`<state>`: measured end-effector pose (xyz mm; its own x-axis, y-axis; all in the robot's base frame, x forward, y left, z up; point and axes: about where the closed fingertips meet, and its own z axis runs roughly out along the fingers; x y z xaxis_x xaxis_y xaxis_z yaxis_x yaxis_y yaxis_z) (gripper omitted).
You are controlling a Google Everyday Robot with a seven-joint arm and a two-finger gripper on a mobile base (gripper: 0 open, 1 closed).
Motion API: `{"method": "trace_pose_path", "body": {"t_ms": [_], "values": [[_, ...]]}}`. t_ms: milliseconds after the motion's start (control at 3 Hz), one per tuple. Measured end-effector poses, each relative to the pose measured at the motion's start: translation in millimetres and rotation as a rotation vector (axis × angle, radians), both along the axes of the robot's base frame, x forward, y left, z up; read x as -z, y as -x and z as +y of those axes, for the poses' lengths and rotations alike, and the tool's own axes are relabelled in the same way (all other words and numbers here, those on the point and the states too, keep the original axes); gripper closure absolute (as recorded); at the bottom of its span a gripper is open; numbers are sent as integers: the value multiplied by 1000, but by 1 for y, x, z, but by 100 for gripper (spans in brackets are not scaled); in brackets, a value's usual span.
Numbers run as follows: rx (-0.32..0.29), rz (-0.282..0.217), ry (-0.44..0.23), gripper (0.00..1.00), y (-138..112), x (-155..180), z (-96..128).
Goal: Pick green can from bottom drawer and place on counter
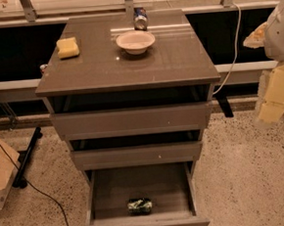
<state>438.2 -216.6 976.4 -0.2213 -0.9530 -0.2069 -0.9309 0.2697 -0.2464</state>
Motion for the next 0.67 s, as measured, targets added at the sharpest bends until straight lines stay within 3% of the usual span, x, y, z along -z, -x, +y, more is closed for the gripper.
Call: {"method": "trace_pose_path", "body": {"t_ms": [333,667], "values": [[0,0,0,0,0,0,0],[-3,-2,-42,0,-2,16,11]]}}
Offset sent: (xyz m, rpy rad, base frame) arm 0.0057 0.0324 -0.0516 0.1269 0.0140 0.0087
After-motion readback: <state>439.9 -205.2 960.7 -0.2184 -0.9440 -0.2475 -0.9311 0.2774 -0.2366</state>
